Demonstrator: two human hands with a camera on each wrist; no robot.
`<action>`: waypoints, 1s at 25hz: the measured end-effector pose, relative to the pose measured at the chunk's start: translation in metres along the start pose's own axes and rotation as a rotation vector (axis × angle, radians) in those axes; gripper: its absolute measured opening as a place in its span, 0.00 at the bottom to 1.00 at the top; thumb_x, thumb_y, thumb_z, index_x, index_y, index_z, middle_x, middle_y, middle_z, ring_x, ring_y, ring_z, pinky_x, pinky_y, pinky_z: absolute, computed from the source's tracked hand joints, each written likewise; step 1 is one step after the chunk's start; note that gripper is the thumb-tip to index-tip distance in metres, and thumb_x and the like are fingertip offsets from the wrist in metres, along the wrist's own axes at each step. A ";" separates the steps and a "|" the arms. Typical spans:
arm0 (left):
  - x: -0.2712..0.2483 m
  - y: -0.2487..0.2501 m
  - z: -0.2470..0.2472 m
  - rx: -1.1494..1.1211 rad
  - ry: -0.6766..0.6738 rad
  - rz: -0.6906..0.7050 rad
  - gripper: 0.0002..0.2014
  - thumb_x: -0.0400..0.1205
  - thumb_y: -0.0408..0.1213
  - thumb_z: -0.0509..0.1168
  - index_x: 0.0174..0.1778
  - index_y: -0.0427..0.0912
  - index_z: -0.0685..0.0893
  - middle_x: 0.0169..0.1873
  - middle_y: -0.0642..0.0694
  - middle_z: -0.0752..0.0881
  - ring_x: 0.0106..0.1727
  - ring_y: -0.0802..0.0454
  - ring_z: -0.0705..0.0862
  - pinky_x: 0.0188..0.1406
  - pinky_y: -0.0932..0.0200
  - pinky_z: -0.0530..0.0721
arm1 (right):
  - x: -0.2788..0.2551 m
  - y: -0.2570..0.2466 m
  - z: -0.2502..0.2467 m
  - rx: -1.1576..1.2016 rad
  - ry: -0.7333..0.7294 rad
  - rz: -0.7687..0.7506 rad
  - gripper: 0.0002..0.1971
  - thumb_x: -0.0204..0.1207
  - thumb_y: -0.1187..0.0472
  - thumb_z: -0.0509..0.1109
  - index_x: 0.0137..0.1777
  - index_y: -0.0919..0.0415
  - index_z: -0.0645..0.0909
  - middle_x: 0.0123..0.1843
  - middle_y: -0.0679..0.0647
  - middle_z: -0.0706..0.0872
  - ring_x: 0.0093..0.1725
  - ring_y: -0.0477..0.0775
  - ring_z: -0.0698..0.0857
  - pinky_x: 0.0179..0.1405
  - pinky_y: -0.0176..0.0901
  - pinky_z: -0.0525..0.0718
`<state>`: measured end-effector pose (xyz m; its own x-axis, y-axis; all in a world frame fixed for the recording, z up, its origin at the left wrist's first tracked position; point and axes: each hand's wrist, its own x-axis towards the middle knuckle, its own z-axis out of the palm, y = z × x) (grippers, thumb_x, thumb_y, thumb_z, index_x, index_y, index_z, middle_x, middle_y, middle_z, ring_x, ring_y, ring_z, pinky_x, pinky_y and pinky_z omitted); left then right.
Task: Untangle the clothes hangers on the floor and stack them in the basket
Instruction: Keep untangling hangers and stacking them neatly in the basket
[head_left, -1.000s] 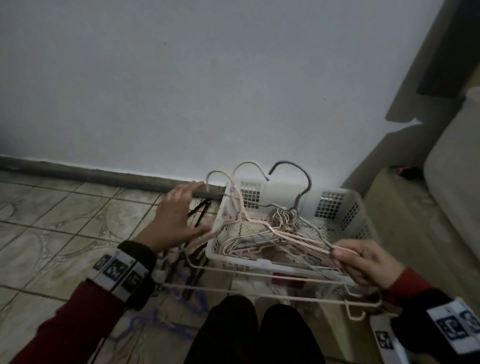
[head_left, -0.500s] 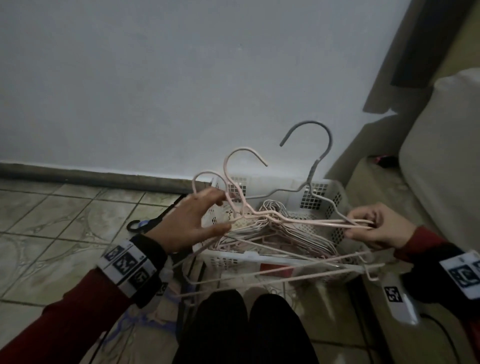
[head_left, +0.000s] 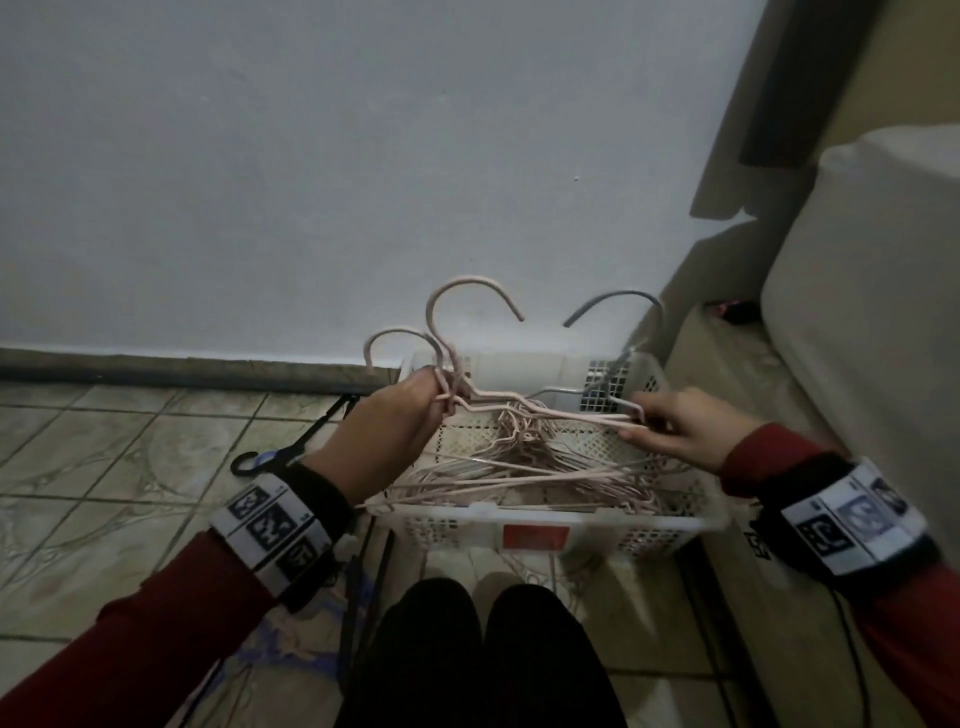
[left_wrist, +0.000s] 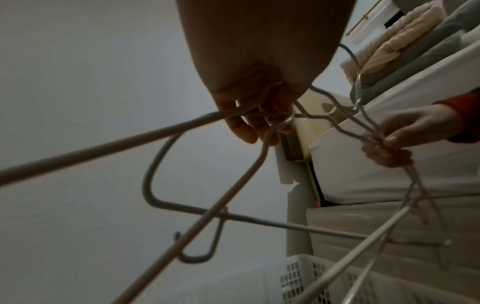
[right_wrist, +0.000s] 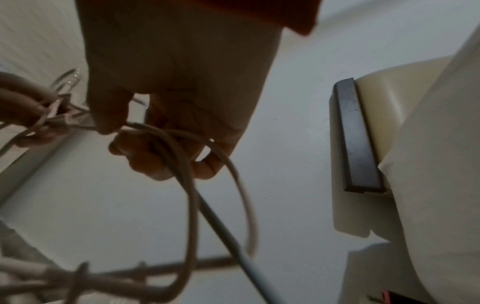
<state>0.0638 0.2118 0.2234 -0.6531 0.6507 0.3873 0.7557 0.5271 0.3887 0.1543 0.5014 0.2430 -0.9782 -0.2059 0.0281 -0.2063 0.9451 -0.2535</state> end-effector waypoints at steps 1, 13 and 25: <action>0.003 0.006 0.001 -0.036 -0.009 0.013 0.27 0.77 0.50 0.41 0.59 0.40 0.78 0.53 0.41 0.85 0.53 0.45 0.84 0.54 0.54 0.78 | 0.004 -0.004 0.003 -0.032 0.016 0.019 0.17 0.77 0.44 0.60 0.43 0.60 0.76 0.34 0.57 0.83 0.36 0.57 0.83 0.35 0.44 0.72; 0.029 0.054 0.025 -0.280 -0.113 0.004 0.07 0.83 0.35 0.56 0.53 0.41 0.66 0.38 0.42 0.79 0.40 0.45 0.80 0.44 0.54 0.74 | 0.032 -0.047 0.035 0.028 -0.118 0.016 0.09 0.77 0.60 0.61 0.51 0.66 0.71 0.44 0.65 0.82 0.46 0.61 0.84 0.47 0.49 0.80; 0.006 -0.012 0.013 -0.071 -0.178 -0.105 0.11 0.80 0.51 0.58 0.39 0.53 0.82 0.21 0.56 0.76 0.26 0.63 0.74 0.27 0.69 0.66 | 0.024 0.014 0.027 0.404 0.108 0.072 0.09 0.75 0.64 0.68 0.35 0.53 0.75 0.25 0.48 0.78 0.23 0.40 0.78 0.28 0.28 0.74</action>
<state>0.0514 0.2162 0.2106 -0.7044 0.6838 0.1903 0.6744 0.5612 0.4798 0.1287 0.5031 0.2143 -0.9912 -0.0951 0.0925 -0.1320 0.7763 -0.6164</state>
